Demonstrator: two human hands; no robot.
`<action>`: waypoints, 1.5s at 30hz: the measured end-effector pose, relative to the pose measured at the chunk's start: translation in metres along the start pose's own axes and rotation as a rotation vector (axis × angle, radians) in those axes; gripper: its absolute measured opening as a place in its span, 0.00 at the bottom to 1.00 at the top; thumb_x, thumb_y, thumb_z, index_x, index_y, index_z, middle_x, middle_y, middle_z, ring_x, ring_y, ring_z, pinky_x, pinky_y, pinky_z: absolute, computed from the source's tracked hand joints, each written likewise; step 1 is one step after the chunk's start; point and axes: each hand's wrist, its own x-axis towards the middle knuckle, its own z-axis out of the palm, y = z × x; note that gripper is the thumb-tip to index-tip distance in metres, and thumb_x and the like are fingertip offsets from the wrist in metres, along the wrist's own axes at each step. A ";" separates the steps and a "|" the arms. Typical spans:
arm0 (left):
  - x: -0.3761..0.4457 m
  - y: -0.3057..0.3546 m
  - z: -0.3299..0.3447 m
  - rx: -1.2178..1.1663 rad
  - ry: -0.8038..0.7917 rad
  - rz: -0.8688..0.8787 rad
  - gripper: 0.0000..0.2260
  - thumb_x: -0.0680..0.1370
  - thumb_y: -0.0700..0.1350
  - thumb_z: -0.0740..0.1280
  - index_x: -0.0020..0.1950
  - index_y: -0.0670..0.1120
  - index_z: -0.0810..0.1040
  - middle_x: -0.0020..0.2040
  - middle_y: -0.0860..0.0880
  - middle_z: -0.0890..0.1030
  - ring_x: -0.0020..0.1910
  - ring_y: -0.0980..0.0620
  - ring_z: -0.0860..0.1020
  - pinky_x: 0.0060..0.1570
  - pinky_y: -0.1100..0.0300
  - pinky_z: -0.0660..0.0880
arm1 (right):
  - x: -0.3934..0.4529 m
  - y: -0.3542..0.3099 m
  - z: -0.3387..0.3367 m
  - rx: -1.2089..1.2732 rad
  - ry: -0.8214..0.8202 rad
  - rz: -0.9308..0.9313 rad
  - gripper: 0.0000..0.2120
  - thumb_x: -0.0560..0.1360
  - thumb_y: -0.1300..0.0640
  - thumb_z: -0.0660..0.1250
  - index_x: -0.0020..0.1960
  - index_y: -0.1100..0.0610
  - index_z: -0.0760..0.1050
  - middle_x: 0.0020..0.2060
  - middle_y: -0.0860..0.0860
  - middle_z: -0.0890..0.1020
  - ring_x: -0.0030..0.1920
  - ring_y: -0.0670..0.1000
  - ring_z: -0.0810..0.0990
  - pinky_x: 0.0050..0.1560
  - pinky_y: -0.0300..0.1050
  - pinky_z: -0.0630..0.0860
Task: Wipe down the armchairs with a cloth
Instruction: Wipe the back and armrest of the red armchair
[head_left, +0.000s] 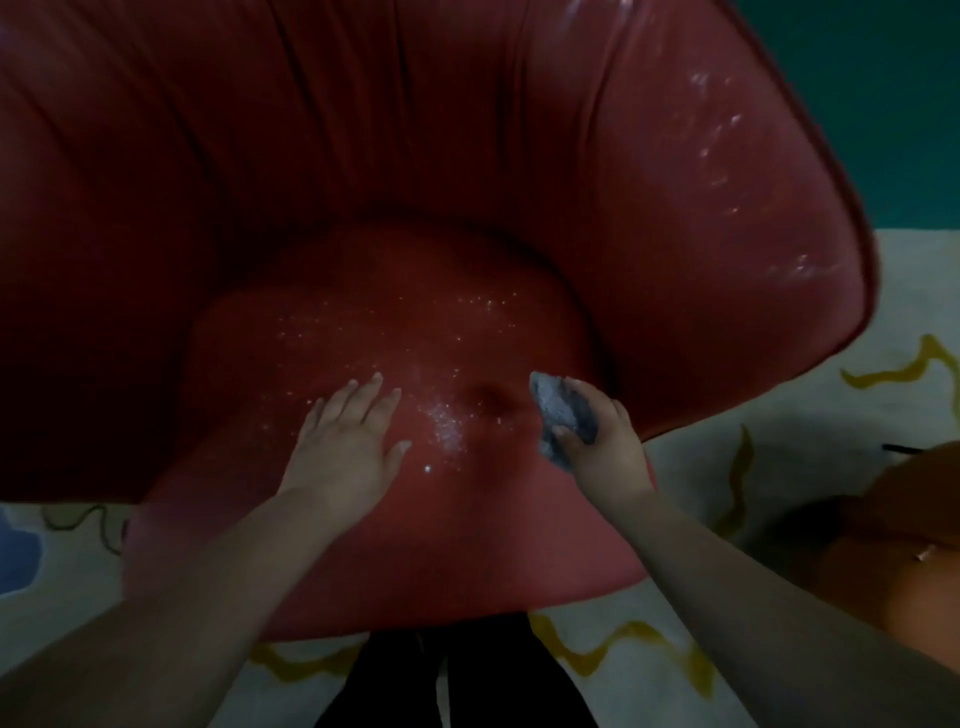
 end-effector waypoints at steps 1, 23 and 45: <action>0.006 0.001 0.011 -0.020 0.014 -0.004 0.29 0.80 0.59 0.54 0.79 0.51 0.53 0.79 0.51 0.49 0.78 0.50 0.46 0.75 0.49 0.46 | 0.012 0.011 0.007 0.028 0.007 0.001 0.29 0.74 0.61 0.68 0.71 0.45 0.65 0.63 0.45 0.68 0.61 0.43 0.69 0.61 0.38 0.64; 0.096 -0.003 0.068 -0.100 0.170 0.071 0.27 0.79 0.57 0.55 0.77 0.51 0.59 0.79 0.52 0.51 0.77 0.53 0.43 0.73 0.54 0.40 | 0.140 0.061 0.088 -0.259 0.341 -0.191 0.22 0.76 0.58 0.66 0.69 0.49 0.71 0.60 0.58 0.69 0.58 0.57 0.70 0.58 0.48 0.71; 0.146 -0.035 0.047 -0.087 0.266 -0.007 0.15 0.79 0.37 0.58 0.66 0.40 0.70 0.68 0.47 0.74 0.74 0.46 0.61 0.74 0.46 0.47 | 0.216 0.000 0.095 -0.071 0.457 -0.192 0.06 0.74 0.45 0.67 0.42 0.44 0.72 0.44 0.48 0.80 0.36 0.43 0.80 0.32 0.41 0.76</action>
